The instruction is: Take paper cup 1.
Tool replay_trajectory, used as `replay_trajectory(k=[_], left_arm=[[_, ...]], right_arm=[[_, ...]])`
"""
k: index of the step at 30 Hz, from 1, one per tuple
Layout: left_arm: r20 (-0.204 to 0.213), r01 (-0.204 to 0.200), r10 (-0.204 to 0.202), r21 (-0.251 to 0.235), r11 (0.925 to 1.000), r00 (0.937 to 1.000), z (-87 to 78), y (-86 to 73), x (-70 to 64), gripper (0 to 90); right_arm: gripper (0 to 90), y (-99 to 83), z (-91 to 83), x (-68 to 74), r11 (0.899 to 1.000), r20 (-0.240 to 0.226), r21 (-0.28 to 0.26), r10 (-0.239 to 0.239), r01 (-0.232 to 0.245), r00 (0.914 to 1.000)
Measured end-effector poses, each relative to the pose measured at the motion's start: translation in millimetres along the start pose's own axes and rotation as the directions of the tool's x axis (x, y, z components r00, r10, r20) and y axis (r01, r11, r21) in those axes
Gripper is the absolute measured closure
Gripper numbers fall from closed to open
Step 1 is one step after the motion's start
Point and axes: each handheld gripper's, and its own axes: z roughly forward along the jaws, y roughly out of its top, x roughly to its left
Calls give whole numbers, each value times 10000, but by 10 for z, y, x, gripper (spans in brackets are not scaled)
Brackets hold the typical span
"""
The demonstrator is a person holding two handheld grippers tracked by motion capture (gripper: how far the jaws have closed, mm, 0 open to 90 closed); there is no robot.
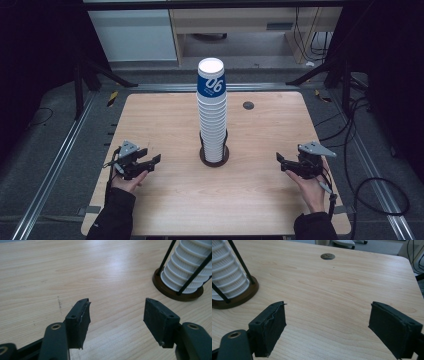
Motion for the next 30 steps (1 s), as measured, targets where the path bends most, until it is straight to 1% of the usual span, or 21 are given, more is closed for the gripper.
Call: replay_trajectory(k=[2,4,5,7,8,9,11,12,13,15,17,19,20,22,23,25,26,27,28,29,30], left_arm=[[53,-72,72,46,10000,10000,3,8,-25,348],[-11,-86,86,44,10000,10000,-3,17,-40,330],[73,-81,80,41,10000,9999,-7,21,-40,330],[73,-145,145,60,9999,9999,-19,32,-41,297],[182,-226,226,-13,9997,9996,-26,50,-45,280],[255,-248,249,-36,9997,9994,-25,61,-47,272],[322,-253,256,-96,9996,9992,-25,66,-48,263],[353,-146,153,-181,9997,9993,-28,69,-47,250],[442,-6,15,-196,9998,9990,-21,69,-36,246],[462,62,-54,-161,9999,9989,-15,66,-30,227],[535,80,-76,-79,9999,9985,-6,63,-18,223],[616,152,-144,-123,9998,9980,-19,68,-9,215],[616,152,-144,-123,9998,9980,-19,68,-9,214],[637,184,-175,-142,9997,9978,-27,69,-8,209],[585,162,-154,-140,9998,9982,-30,68,-11,209],[592,114,-108,-92,9999,9982,-26,67,-18,198],[609,128,-123,-82,9999,9981,-25,66,-18,195],[609,128,-123,-82,9999,9981,-25,66,-18,192],[630,125,-120,-68,9999,9979,-21,66,-13,192],[630,125,-120,-68,9999,9979,-21,66,-13,191],[640,155,-152,-42,9999,9978,-16,65,-11,190]], right_arm=[[139,11,-9,-10,9998,-213,-188,112,-116,9997],[139,14,-7,-5,9998,-236,-201,0,-4,9997],[139,14,-7,-5,9998,-236,-201,0,-4,9997],[139,24,-8,6,9998,-329,-161,-113,108,9994],[141,52,-15,20,9997,-466,-259,36,-48,9989],[142,74,-21,30,9994,-476,-357,30,-47,9989],[144,102,-30,44,9990,-454,-447,-42,22,9990],[144,127,-39,58,9989,-465,-479,-40,18,9989],[145,200,-59,90,9971,-628,-760,-137,89,9979],[144,258,-69,108,9961,-847,-881,-175,100,9963],[143,284,-73,116,9955,-884,-940,-174,90,9959],[144,375,-82,132,9943,-1028,-1064,-161,51,9946],[144,375,-82,132,9943,-1028,-1064,-161,51,9946],[153,479,-117,176,9915,-1291,-1299,-159,-10,9915],[153,479,-117,176,9915,-1291,-1299,-159,-10,9915],[147,601,-178,259,9854,-1332,-1673,-542,314,9896],[146,649,-201,287,9835,-1393,-1773,-620,367,9883],[146,649,-201,287,9835,-1393,-1773,-620,367,9883],[145,753,-247,341,9801,-1684,-1948,-724,389,9831],[145,753,-247,341,9801,-1684,-1948,-724,389,9831],[140,862,-283,397,9761,-1885,-2117,-904,494,9779]])
